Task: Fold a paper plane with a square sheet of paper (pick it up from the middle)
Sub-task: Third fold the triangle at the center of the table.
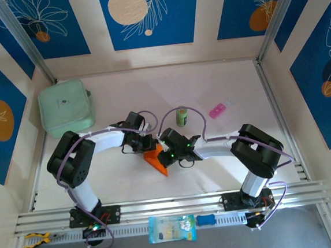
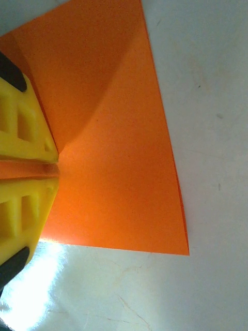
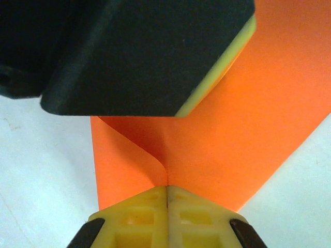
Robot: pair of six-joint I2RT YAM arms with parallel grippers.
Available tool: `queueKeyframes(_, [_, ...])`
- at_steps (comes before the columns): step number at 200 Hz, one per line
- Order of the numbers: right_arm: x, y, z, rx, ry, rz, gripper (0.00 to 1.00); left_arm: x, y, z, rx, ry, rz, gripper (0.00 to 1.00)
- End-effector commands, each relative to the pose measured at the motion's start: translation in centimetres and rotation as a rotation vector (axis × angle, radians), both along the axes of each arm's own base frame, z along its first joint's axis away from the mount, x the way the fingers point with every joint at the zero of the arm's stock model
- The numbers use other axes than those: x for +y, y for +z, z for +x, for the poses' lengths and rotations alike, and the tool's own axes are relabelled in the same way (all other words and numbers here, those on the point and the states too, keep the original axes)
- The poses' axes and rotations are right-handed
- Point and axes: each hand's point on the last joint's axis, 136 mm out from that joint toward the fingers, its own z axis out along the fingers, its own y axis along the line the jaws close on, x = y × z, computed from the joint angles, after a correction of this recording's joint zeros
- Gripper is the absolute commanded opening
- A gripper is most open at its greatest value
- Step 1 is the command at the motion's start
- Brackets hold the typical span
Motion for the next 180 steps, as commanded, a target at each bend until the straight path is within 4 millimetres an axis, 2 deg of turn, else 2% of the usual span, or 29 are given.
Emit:
queueKeyframes(1, [-0.19,-0.12,0.46,0.000,-0.019,-0.018,0.04,0.15,-0.16,0.32,0.004,-0.002,0.009,0.15])
queueKeyframes(180, [-0.88,-0.67,-0.05,0.013,-0.033,-0.047,0.04,0.28,-0.39,0.07,0.009,-0.002,0.013,0.15])
